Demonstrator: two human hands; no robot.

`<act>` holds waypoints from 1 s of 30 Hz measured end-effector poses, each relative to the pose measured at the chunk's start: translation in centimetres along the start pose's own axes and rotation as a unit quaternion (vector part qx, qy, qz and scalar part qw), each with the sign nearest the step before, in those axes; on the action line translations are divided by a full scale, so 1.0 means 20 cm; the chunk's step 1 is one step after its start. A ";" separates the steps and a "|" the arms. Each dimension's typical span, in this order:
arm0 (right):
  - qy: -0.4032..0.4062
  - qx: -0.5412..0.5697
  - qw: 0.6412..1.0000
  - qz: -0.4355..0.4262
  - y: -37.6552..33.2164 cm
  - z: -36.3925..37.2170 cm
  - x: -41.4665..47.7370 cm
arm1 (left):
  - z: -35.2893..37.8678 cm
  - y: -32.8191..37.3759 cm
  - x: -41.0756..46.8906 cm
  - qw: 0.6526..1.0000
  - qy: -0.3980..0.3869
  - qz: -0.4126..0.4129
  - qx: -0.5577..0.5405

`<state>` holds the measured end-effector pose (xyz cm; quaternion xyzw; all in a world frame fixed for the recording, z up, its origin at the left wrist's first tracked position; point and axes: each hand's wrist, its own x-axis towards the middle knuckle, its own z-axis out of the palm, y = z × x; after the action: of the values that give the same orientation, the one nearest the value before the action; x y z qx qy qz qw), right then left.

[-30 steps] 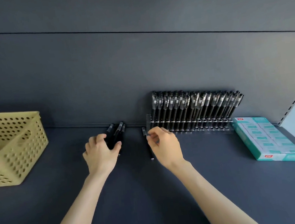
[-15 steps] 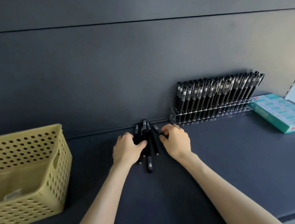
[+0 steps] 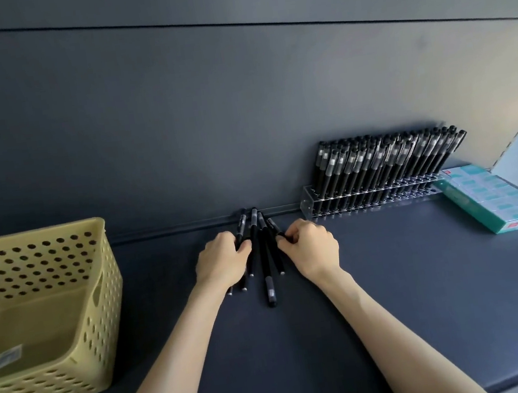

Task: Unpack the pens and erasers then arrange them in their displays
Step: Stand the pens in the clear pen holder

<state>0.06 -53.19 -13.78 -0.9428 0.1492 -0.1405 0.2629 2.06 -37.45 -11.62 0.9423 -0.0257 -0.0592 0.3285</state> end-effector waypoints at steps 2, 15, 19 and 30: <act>-0.004 -0.007 1.000 -0.005 0.00 0.00 0.00 | 0.00 0.00 -0.01 1.000 0.000 0.006 -0.015; -0.108 0.445 0.889 -0.001 0.12 -0.31 -0.05 | 0.09 0.27 -0.20 0.901 0.030 0.120 -0.417; -0.114 0.462 0.879 -0.037 0.29 -0.51 -0.04 | 0.25 0.47 -0.25 0.872 -0.001 0.113 -0.477; 0.001 0.358 0.923 -0.141 0.90 -0.96 0.18 | 0.81 1.12 -0.36 0.852 0.049 0.074 -0.517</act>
<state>-7.00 -77.88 -6.92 -0.7972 -0.0449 -0.2210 0.5601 -7.41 -64.32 -9.63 0.6338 -0.0447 0.0063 0.7722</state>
